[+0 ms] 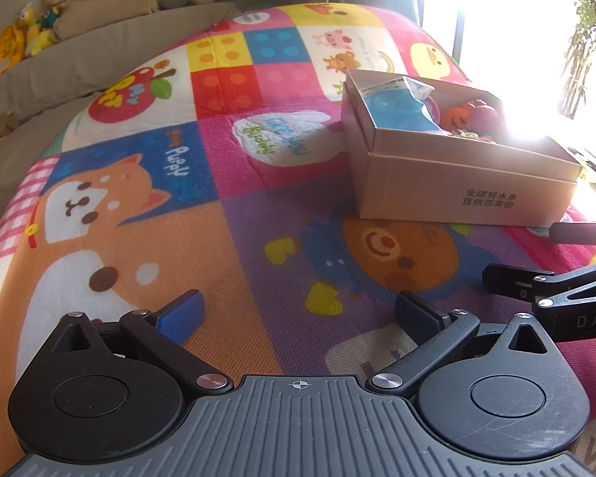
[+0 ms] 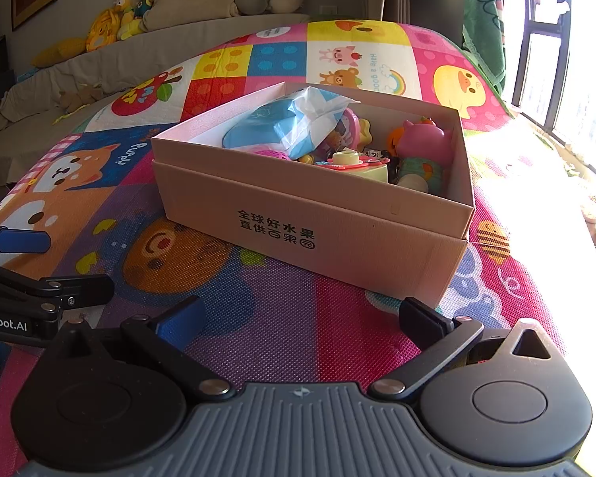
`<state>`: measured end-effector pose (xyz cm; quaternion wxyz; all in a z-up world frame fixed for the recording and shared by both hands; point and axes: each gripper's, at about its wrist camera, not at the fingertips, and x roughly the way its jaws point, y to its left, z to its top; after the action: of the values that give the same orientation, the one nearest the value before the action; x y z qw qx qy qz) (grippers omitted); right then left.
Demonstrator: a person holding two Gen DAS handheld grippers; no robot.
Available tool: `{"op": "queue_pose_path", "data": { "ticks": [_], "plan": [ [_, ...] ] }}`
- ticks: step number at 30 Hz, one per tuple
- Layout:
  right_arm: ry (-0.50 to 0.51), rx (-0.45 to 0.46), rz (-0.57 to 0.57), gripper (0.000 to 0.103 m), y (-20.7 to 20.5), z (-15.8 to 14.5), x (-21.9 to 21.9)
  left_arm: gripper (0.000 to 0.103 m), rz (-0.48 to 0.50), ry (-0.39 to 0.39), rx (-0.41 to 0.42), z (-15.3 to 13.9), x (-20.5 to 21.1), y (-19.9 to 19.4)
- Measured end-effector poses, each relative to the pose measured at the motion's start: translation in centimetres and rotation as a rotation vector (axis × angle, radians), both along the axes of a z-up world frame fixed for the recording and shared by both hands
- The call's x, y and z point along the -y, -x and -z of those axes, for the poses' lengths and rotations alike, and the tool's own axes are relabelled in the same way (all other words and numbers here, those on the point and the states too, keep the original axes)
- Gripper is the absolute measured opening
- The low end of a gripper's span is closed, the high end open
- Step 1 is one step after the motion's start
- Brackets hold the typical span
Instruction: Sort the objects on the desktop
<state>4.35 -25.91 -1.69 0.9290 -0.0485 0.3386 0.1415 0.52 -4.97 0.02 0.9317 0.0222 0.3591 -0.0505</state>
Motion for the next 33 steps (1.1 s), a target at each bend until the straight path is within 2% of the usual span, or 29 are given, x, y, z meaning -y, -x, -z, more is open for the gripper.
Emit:
{"op": "queue_pose_path", "data": {
  "ticks": [13, 24, 33],
  "plan": [
    [0.0, 0.0, 0.0, 0.103, -0.12, -0.05, -0.02, 0.103, 0.001, 0.001, -0.004, -0.03, 0.0, -0.14],
    [0.0, 0.0, 0.0, 0.103, -0.16, -0.04, -0.03, 0.103, -0.022, 0.008, -0.053, -0.36, 0.11, -0.9],
    [0.0, 0.0, 0.0, 0.103, -0.18, -0.04, -0.02, 0.103, -0.02, 0.007, -0.026, -0.16, 0.07, -0.51]
  ]
}}
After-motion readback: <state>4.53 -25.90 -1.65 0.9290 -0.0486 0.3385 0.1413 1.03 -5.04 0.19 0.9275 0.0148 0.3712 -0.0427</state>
